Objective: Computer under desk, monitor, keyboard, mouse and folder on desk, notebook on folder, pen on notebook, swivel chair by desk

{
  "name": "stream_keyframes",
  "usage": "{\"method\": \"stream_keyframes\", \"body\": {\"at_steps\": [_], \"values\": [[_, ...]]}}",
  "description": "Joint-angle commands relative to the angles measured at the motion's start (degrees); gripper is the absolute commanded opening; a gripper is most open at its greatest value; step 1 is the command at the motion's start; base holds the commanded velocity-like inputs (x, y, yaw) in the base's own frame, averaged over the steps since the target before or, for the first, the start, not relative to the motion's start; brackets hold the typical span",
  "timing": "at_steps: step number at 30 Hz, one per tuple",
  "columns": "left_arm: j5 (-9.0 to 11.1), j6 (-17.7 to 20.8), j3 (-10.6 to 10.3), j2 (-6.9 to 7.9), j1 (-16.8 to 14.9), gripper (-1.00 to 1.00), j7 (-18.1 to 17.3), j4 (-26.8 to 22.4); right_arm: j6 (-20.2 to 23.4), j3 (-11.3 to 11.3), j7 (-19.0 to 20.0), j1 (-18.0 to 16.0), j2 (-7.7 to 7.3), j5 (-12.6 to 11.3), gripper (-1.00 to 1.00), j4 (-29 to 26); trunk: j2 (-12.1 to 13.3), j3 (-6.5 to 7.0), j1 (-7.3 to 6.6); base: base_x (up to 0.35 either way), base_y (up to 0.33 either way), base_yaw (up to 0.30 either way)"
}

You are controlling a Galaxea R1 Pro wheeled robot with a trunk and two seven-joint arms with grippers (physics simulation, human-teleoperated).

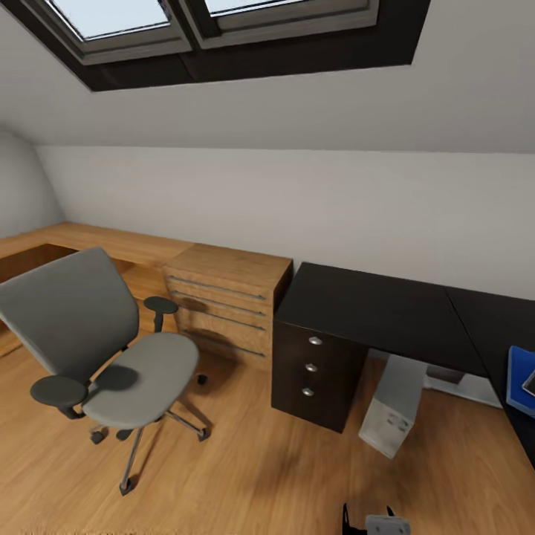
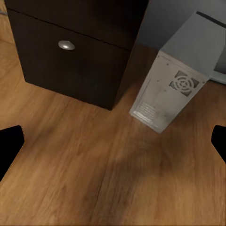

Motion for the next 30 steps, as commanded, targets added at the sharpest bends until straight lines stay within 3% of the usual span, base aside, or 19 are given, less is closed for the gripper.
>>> {"method": "stream_keyframes", "body": {"at_steps": [1, 6, 9, 12, 16, 18, 20, 21, 24, 30], "values": [[0.39, -0.05, -0.48, 0.07, -0.04, 1.00, 0.33, 0.18, -0.15, 0.49, -0.35, -0.05, 0.03, -0.17, 1.00, 0.12, -0.04, -0.13, 0.00, 0.000, 0.000, 0.193], [0.50, 2.00, -0.44, 0.18, -0.04, 1.00, 0.12, 2.29, -1.36, 0.52, -0.68, 0.23, 0.03, -0.13, 1.00, 0.12, -0.04, -0.47, 0.00, 0.000, 0.000, 0.192], [0.43, 6.16, -0.39, 0.21, -0.04, 1.00, 0.01, 2.72, -10.18, 0.51, -1.48, 2.38, -0.02, -0.01, 1.00, 0.05, -0.04, -0.67, 0.00, 0.000, 0.000, 0.192], [0.35, 6.20, -0.38, 0.36, -0.04, 1.00, -0.75, 2.85, -13.08, 0.45, -1.76, 3.25, -0.23, 0.00, 1.00, -0.07, -0.04, -0.88, 0.00, 0.000, 0.000, 0.189], [0.21, -6.97, -0.90, 0.01, -0.04, 1.00, -3.88, 3.94, -13.08, 0.48, -1.88, 3.51, -0.50, -0.04, 1.00, -0.18, -0.04, -1.16, 0.00, 0.000, 0.000, 0.176], [-1.42, -18.30, -4.04, -1.81, -0.04, 1.00, -4.57, 9.04, -13.08, 0.48, -1.90, 3.54, -0.54, -0.07, 1.00, -0.20, -0.04, -1.30, 0.00, 0.000, 0.000, 0.172], [-2.65, -25.88, -6.31, -3.35, -0.04, 1.00, -4.73, 11.97, -13.08, 0.48, -1.90, 3.55, -0.55, -0.08, 1.00, -0.21, -0.04, -1.44, 0.00, 0.000, 0.000, 0.170], [-2.94, -28.44, -6.73, -3.67, -0.04, 1.00, -4.67, 12.41, -13.08, 0.48, -1.90, 3.56, -0.55, -0.10, 1.00, -0.21, -0.04, -1.52, 0.00, 0.000, 0.000, 0.170], [-3.87, -40.94, -7.84, -5.39, -0.07, 1.00, -4.40, 14.10, -13.08, 0.48, -1.91, 3.56, -0.54, -0.18, 1.00, -0.21, -0.04, -1.73, 0.00, 0.000, 0.000, 0.169], [-4.01, -41.44, -8.02, -6.23, -0.10, 1.00, -3.95, 14.97, -13.08, 0.48, -1.91, 3.56, -0.50, -0.23, 1.00, -0.21, -0.04, -2.17, 0.00, 0.000, 0.000, 0.169]]}}
